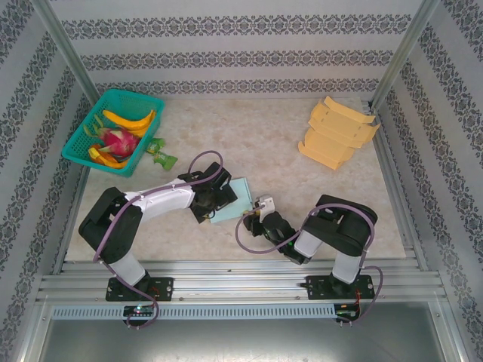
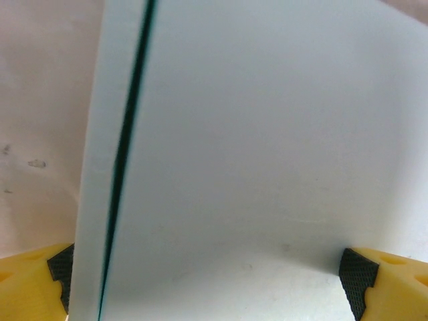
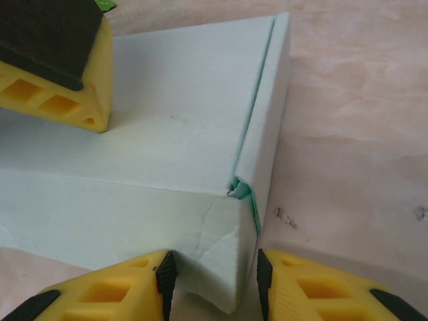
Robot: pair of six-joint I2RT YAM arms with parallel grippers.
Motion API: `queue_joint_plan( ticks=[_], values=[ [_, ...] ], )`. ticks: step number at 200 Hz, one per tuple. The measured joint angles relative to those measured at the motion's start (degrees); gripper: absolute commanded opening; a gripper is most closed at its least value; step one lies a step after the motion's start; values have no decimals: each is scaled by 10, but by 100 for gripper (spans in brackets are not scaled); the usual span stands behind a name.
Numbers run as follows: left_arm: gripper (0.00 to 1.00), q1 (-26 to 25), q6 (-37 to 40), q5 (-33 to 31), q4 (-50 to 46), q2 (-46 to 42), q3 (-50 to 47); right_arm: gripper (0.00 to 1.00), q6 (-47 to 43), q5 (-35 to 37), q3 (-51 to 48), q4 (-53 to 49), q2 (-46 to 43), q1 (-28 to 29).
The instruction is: Fold the paper box
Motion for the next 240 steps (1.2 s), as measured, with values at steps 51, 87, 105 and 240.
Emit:
queue_joint_plan(
  ticks=[51, 87, 105, 240],
  values=[
    [100, 5, 0, -10, 0, 0, 0, 43, -26, 8, 36, 0, 29, -1],
    [100, 10, 0, -18, 2, 2, 2, 49, -32, 7, 60, -14, 39, -4],
    [99, 10, 0, -18, 2, 3, 2, 50, -33, 6, 63, -19, 39, -7],
    [100, 10, 0, -17, 0, 20, 24, 47, 94, -158, -2, -96, -84, -101]
  ],
)
